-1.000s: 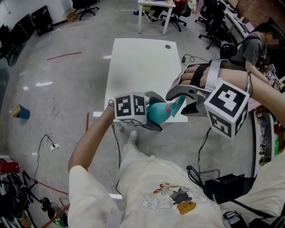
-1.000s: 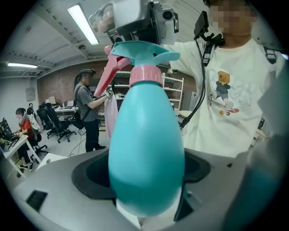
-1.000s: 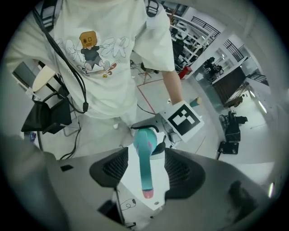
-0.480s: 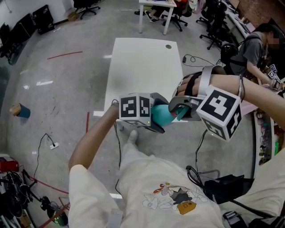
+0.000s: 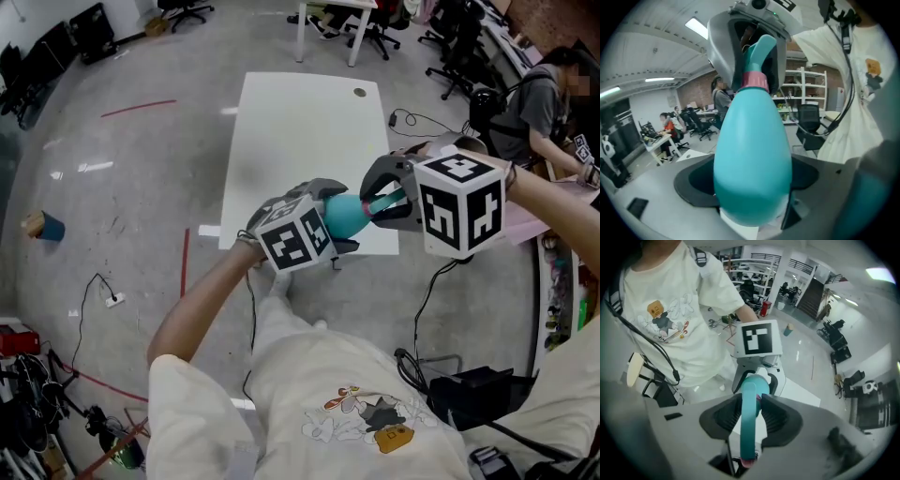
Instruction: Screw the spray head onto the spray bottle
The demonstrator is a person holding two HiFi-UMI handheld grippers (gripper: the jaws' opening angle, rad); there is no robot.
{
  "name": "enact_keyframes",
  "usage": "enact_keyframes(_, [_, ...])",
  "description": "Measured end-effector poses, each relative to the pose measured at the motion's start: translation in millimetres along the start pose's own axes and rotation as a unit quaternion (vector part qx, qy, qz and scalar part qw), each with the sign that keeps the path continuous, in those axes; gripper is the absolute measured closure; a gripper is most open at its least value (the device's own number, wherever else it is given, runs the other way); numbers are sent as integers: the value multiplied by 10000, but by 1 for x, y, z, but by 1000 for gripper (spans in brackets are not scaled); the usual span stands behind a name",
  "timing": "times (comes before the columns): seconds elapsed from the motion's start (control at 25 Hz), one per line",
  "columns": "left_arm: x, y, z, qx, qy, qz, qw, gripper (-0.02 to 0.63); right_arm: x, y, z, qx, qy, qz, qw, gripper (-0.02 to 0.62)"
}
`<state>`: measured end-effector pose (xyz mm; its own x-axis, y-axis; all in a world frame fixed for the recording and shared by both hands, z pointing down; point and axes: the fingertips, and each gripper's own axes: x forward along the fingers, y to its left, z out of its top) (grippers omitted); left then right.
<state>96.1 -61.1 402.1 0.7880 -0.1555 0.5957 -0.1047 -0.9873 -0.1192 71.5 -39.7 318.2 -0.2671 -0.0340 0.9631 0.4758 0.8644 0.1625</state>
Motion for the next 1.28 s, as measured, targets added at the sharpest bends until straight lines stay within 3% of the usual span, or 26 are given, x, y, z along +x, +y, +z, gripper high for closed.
enact_keyframes(0.2, [-1,34,-17,-273,144,1075,9937,179,11,-28,-3,836,-103,-90,9964,463])
enact_keyframes(0.32, [-2,57,-27,-478,178,1632,9853,179,20,-48,-10,1626,-240,-68,9864,464])
enact_keyframes(0.44, [-7,85,-38,-544,353,2454,9672,179,27,-72,-18,2312,-331,-104,9723,465])
enact_keyframes(0.56, [-20,112,-52,-537,567,3322,9400,179,35,-94,-20,2873,-319,-112,9572,465])
enact_keyframes(0.68, [-18,127,-60,-663,673,3775,9212,179,42,-104,-27,3510,-290,-48,9359,465])
enact_keyframes(0.8, [-11,131,-64,-753,727,3976,9116,179,48,-106,-36,4038,-284,31,9144,465])
enact_keyframes(0.88, [-6,130,-68,-821,711,3974,9112,179,53,-106,-37,4112,-308,66,9110,465])
enact_keyframes(1.08, [4,128,-82,-849,664,3904,9143,179,70,-103,-43,3943,-193,53,9188,465])
enact_keyframes(1.28, [23,117,-113,-1090,811,3526,9259,179,100,-97,-68,3586,275,4,9331,465])
